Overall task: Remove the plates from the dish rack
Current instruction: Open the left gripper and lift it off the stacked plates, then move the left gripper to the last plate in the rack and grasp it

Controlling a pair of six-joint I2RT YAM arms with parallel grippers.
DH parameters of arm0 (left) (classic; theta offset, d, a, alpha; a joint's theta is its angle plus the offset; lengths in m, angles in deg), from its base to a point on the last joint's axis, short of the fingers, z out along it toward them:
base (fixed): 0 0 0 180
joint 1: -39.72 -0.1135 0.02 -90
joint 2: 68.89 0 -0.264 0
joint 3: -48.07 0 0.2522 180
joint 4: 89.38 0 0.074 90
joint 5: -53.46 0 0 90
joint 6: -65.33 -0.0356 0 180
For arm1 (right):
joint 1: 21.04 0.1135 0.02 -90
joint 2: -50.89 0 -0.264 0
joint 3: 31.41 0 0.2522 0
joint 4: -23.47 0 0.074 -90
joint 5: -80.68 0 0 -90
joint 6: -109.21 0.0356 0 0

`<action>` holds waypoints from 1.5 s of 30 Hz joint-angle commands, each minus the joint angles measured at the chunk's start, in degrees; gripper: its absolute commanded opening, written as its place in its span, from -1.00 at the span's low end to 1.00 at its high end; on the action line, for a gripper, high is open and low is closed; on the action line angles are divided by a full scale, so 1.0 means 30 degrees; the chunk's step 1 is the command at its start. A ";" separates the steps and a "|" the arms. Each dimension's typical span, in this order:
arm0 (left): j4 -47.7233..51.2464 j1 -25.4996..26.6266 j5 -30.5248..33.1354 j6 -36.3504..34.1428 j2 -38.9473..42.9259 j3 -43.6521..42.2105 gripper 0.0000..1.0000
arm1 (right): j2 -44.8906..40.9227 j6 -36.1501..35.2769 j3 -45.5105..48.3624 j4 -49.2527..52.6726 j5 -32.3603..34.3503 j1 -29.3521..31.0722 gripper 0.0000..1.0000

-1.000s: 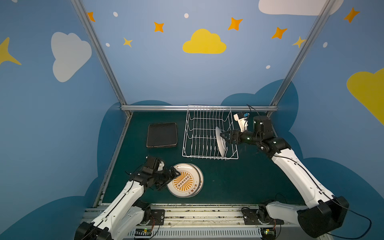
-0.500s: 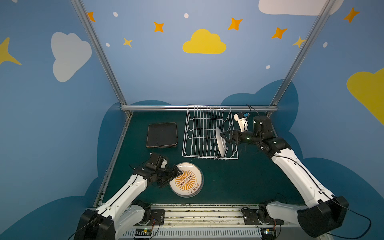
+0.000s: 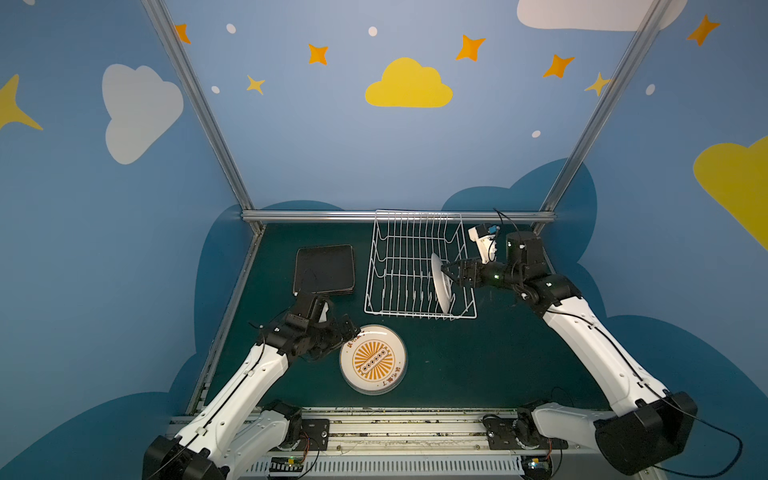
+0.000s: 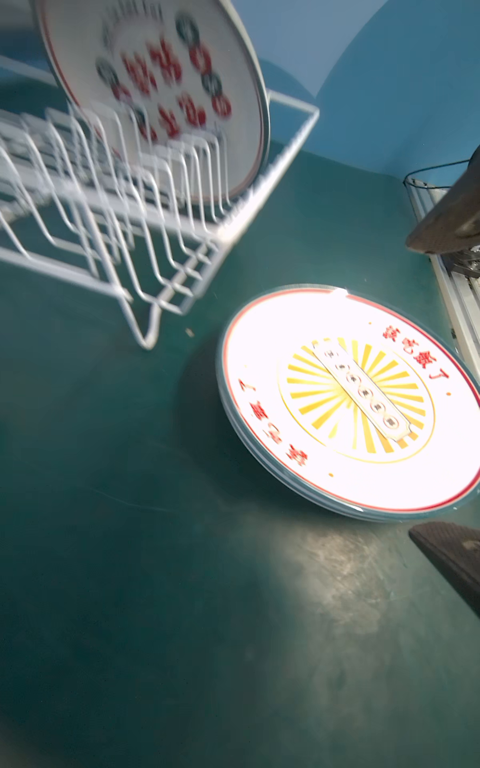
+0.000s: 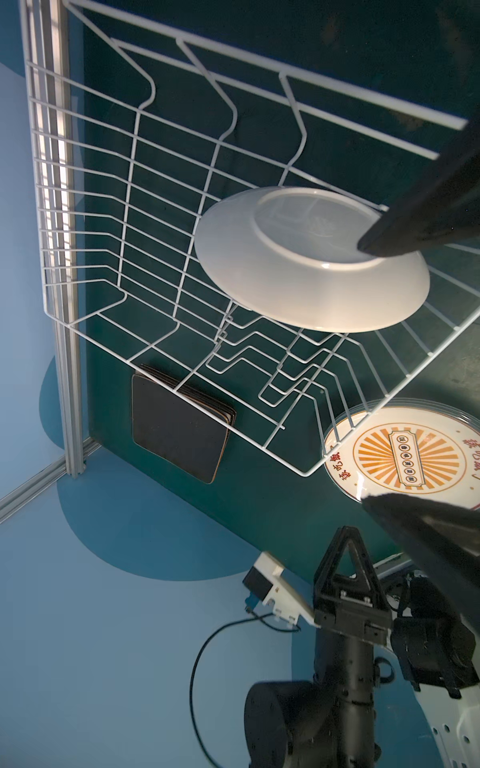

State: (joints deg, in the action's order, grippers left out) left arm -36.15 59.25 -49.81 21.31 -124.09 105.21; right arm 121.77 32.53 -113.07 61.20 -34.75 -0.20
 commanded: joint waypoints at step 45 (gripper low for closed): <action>-0.1215 0.6601 -0.0943 -0.3726 -2.1434 2.2087 0.44 | -0.5196 0.1058 0.4703 0.1512 0.5489 -0.3109 0.83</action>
State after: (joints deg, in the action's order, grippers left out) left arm -42.34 78.76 -53.57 10.27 -187.80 169.58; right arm 107.41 35.30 -99.48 67.03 -18.75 -9.05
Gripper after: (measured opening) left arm 0.729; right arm 0.915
